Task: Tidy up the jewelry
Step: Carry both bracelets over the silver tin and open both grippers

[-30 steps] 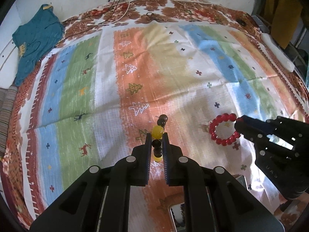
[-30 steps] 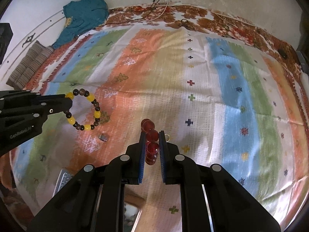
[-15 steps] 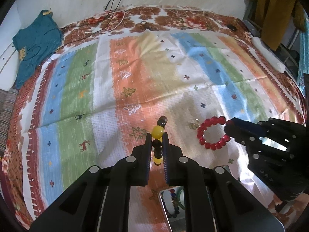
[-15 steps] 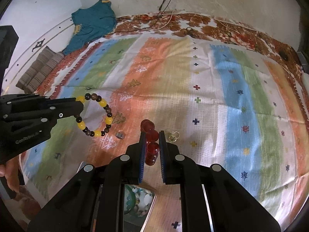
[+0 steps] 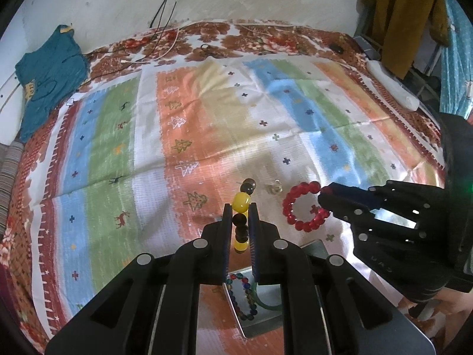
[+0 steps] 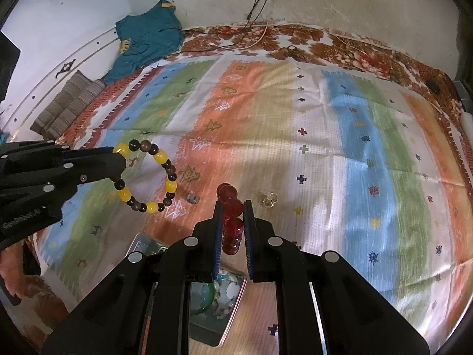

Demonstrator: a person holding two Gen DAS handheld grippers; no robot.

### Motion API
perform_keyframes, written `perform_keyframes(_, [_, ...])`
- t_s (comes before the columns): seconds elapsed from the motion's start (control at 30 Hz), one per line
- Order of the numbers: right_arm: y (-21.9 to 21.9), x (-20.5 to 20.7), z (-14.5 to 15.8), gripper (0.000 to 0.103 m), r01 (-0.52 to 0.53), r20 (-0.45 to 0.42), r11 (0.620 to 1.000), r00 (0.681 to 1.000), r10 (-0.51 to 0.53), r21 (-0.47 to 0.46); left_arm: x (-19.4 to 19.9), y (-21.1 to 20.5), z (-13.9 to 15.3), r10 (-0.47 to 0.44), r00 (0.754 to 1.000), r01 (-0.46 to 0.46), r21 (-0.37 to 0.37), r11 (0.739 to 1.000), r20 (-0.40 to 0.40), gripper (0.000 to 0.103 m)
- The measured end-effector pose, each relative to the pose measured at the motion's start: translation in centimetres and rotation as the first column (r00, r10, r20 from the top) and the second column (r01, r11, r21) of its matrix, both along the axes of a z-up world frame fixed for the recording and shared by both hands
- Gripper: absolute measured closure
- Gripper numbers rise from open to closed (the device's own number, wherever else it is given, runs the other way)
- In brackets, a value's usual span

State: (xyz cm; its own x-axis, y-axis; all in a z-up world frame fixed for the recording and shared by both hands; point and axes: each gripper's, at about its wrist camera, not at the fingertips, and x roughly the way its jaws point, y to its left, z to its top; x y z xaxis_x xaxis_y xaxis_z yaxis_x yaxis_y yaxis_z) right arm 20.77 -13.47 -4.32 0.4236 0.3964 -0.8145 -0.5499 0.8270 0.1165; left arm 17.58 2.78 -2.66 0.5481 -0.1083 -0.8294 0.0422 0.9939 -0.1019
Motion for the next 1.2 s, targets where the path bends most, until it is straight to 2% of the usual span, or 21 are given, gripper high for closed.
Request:
perform_keyframes(0.77, [-1.2,-4.8,1.3,0.089,-0.044,0.022,0.999,0.999,0.043,0.025,-5.8,-1.6,1.5,-0.052,0.997,0.053,-0.02,0.998,0.064,0.093])
perform_keyframes(1.2, [-2.0,-7.0,1.3,0.089,-0.059,0.02,0.998,0.998,0.058,0.027,-7.8,-1.8,1.1,-0.052,0.996,0.054,-0.029,0.998,0.066,0.093])
